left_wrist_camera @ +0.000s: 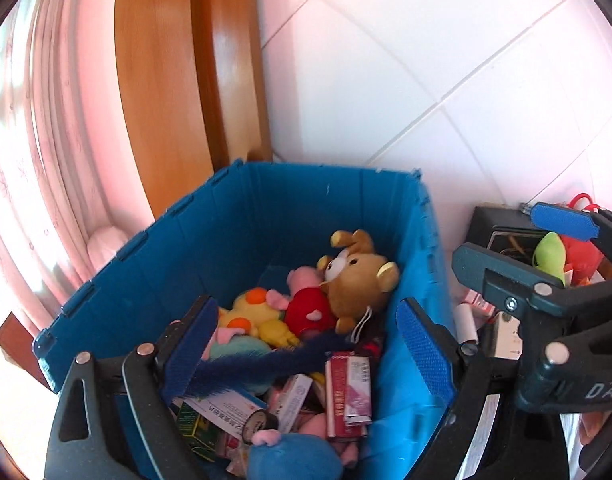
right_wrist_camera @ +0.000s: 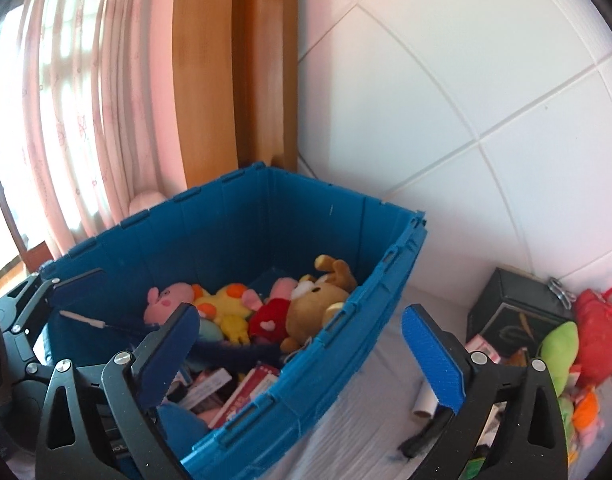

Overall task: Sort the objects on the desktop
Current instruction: 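Open both grippers to drop the bear, then return over the pile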

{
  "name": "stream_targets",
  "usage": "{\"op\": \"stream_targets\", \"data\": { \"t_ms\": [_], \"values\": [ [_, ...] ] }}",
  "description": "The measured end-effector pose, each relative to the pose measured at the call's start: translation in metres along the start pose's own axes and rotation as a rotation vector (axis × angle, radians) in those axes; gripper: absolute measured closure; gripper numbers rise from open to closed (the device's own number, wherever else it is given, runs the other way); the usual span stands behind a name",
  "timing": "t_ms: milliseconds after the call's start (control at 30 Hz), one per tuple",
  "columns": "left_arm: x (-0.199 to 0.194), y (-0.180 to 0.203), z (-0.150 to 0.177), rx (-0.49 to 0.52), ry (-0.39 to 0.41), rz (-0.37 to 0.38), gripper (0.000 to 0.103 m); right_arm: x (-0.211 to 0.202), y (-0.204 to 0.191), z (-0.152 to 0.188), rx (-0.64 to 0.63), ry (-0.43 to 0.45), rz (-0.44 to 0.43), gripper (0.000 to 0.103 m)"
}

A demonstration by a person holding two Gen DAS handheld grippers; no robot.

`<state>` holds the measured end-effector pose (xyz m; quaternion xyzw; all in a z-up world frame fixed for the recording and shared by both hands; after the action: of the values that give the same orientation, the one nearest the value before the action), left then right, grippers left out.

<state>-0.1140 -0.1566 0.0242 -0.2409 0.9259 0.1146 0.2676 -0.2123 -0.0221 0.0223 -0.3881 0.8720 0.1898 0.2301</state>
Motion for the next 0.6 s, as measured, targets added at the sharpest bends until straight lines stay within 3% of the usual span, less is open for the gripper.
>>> {"op": "stream_targets", "data": {
  "t_ms": [267, 467, 600],
  "values": [
    [-0.046, 0.053, 0.011, -0.006, 0.112, 0.065, 0.011, -0.074, 0.048, 0.04, 0.066, 0.08, 0.077, 0.0],
    [-0.061, 0.113, 0.032, 0.016, 0.133, 0.167, 0.011, -0.128, 0.107, 0.095, 0.123, 0.087, 0.169, 0.0],
    [-0.054, 0.161, 0.057, 0.032, 0.088, 0.244, 0.011, -0.157, 0.148, 0.145, 0.142, 0.039, 0.258, 0.0]
  ]
}}
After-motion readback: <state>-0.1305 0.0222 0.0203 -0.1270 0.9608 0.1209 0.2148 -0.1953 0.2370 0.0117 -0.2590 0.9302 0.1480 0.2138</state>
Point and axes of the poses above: each gripper's, at about its wrist camera, not at the fingertips, and x roughly the way its jaws point, y to its right, z to its underside, the point moved 2 cm from there along x, roughly the way its jaws point, and after that the axes turned 10 degrees about -x, right-handed, at the moved point
